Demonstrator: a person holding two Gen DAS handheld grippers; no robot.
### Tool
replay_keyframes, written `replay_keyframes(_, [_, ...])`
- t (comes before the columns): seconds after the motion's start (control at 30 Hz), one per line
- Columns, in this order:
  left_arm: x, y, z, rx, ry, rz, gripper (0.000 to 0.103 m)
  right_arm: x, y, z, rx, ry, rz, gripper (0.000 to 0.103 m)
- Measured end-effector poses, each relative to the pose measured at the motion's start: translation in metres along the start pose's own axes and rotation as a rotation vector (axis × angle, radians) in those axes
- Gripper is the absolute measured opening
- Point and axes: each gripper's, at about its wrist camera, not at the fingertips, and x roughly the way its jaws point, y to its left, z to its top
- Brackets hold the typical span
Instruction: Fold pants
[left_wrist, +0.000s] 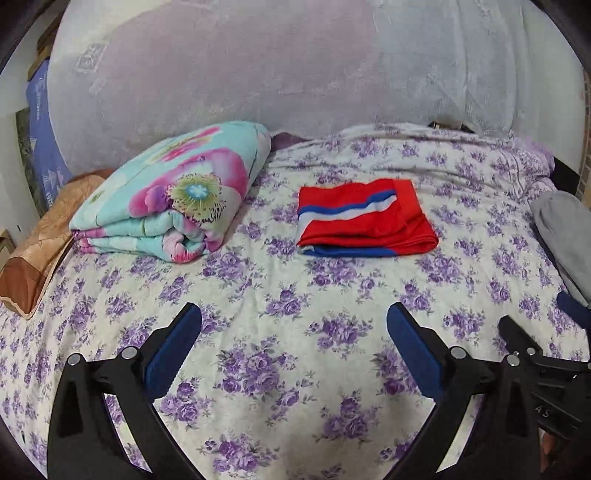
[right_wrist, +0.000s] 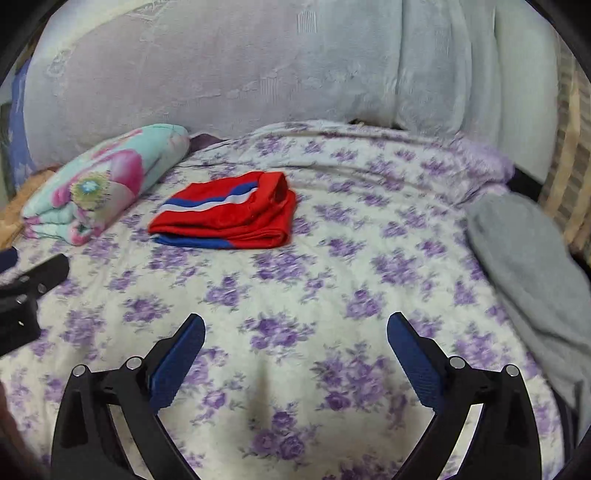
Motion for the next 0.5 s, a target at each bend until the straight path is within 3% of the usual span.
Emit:
replay_keyframes(0.23, [0.005, -0.002, -0.005, -0.028, 0.024, -0.031, 0.098, -0.01, -0.007, -0.001, 0.014, -0.055, -0.021, 0.099])
replay_keyframes(0.5, [-0.005, -0.001, -0.005, -0.035, -0.006, -0.031, 0.098, -0.015, 0.004, -0.003, -0.021, -0.07, -0.034, 0.099])
